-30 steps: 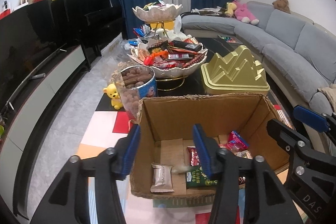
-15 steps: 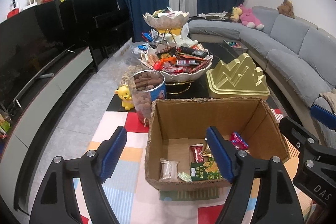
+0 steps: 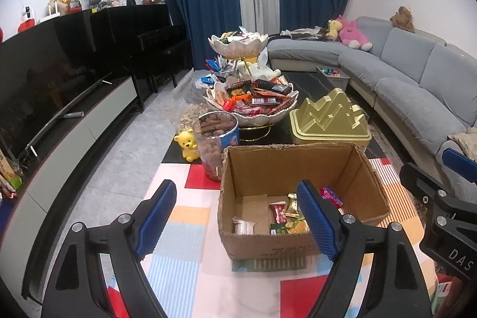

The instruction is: Organize snacks

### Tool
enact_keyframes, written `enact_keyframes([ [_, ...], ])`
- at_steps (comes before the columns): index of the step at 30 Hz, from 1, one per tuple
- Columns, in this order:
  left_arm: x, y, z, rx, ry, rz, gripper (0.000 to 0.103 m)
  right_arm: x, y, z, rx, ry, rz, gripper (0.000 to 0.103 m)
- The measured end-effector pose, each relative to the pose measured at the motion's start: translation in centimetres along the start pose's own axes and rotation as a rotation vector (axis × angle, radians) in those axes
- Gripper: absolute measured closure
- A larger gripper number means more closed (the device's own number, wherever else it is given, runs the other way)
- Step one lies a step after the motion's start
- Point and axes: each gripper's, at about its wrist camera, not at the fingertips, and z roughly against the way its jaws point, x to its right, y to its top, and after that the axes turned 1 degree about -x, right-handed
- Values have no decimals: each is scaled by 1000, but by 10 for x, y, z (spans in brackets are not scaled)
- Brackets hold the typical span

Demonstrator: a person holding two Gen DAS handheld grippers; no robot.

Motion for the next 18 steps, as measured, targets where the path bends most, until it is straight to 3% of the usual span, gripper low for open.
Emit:
enact_keyframes([
  [18, -1, -32, 65, 22, 2, -8, 14, 7, -34, 49, 0, 1, 1, 20],
])
